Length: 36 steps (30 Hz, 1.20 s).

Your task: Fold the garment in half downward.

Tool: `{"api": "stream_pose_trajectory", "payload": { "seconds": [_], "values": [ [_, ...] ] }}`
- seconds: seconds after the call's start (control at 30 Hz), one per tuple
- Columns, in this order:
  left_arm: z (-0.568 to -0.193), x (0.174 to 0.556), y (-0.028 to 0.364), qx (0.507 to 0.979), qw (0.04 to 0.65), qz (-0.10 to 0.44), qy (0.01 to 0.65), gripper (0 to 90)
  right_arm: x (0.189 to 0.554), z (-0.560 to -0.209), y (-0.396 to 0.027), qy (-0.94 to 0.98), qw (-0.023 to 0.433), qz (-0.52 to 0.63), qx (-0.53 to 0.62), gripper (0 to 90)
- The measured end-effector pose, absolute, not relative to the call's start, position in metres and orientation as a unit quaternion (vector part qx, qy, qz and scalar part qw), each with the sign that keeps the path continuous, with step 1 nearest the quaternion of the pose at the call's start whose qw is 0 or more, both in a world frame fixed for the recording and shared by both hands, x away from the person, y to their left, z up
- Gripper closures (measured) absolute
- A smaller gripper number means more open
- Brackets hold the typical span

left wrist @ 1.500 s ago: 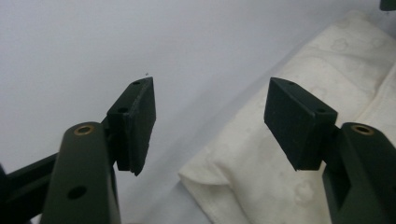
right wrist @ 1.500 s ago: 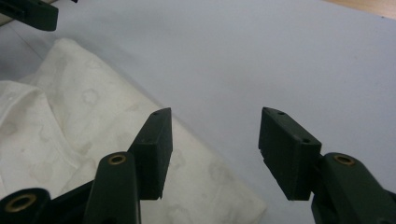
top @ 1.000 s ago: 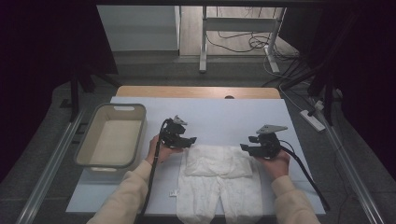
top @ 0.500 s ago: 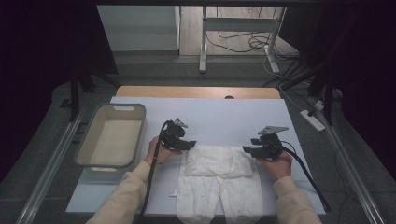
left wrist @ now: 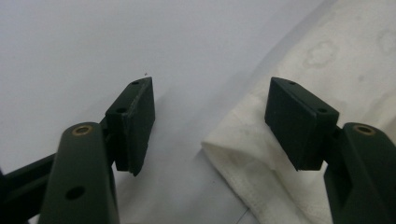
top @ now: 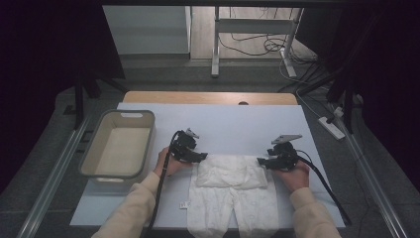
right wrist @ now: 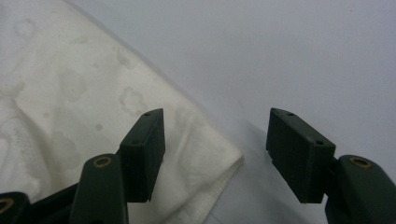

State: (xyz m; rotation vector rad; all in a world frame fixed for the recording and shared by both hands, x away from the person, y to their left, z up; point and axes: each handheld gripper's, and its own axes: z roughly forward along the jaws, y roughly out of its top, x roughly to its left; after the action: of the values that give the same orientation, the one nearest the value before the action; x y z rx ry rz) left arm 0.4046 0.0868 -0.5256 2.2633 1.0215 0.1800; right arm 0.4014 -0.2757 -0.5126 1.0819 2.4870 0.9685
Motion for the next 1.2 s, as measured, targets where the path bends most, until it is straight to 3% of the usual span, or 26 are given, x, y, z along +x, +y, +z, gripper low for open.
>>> {"api": "stream_pose_trajectory", "payload": {
  "seconds": [0.27, 0.47, 0.6, 0.73, 0.9, 1.2],
  "values": [
    [-0.528, 0.403, 0.085, 0.865, 0.308, 0.066, 0.390, 30.8, 0.401, -0.516, -0.274, 0.863, 0.136, 0.320, 0.367, 37.3],
    [-0.528, 0.398, 0.084, 0.866, 0.308, 0.061, 0.389, 31.8, 0.394, -0.515, -0.270, 0.869, 0.127, 0.322, 0.353, 49.1],
    [-0.527, 0.393, 0.086, 0.867, 0.313, 0.055, 0.384, 41.9, 0.390, -0.515, -0.268, 0.873, 0.122, 0.323, 0.345, 54.1],
    [-0.527, 0.389, 0.088, 0.869, 0.324, 0.039, 0.373, 60.0, 0.388, -0.515, -0.267, 0.876, 0.106, 0.328, 0.336, 69.5],
    [-0.528, 0.388, 0.087, 0.870, 0.330, 0.022, 0.365, 79.7, 0.388, -0.515, -0.266, 0.878, 0.087, 0.335, 0.332, 81.1],
    [-0.521, 0.385, 0.088, 0.866, 0.341, 0.049, 0.362, 85.7, 0.389, -0.511, -0.267, 0.873, 0.108, 0.341, 0.333, 85.2]
  ]
}}
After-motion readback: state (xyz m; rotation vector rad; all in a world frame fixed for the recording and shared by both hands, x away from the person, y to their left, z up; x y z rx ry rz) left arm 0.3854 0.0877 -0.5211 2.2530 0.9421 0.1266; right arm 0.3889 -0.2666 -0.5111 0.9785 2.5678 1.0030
